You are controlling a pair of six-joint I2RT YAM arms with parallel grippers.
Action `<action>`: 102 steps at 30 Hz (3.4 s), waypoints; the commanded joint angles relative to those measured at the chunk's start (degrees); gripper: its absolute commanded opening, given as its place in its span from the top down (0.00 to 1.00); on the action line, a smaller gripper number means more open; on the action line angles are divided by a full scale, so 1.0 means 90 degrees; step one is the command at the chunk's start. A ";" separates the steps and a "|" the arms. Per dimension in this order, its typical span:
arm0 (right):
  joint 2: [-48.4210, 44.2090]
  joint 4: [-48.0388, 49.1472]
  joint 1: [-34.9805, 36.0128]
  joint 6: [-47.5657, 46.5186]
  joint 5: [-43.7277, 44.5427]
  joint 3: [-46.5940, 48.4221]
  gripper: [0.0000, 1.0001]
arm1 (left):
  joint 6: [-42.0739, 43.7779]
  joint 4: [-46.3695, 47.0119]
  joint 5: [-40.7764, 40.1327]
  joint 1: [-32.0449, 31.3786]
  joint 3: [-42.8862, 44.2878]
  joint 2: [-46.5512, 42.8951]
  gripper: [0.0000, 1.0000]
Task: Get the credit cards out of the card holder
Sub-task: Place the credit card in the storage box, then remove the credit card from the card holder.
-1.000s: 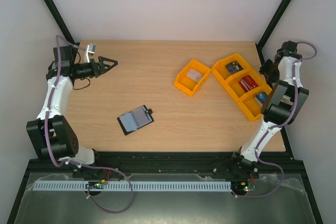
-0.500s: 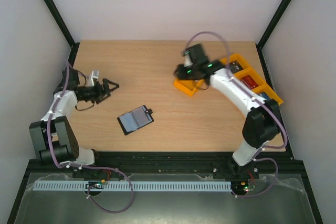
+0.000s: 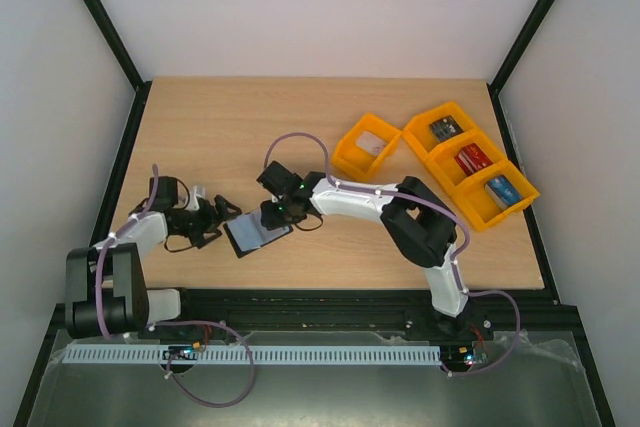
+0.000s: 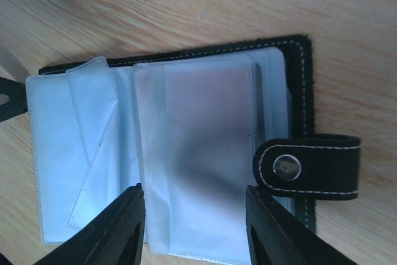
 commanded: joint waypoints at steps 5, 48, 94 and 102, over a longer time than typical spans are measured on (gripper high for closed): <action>0.0182 0.1040 0.0136 0.0783 -0.0553 -0.0231 0.59 | -0.0389 0.0723 -0.0328 -0.0333 -0.0433 -0.0120 0.06; 0.0114 0.2080 0.0300 0.1218 -0.1233 -0.1083 0.68 | -0.0662 0.1781 -0.0608 -0.1039 -0.0753 0.0441 0.46; -0.4964 0.5353 -0.1569 -0.1027 -0.3282 -0.2150 0.28 | 0.4982 -0.5001 0.3741 -0.1341 0.9371 0.0114 0.98; -0.5421 0.4106 -0.1566 -0.2322 -0.3973 -0.2163 0.18 | 0.4315 -0.4516 0.3559 -0.1346 0.9424 0.0147 0.98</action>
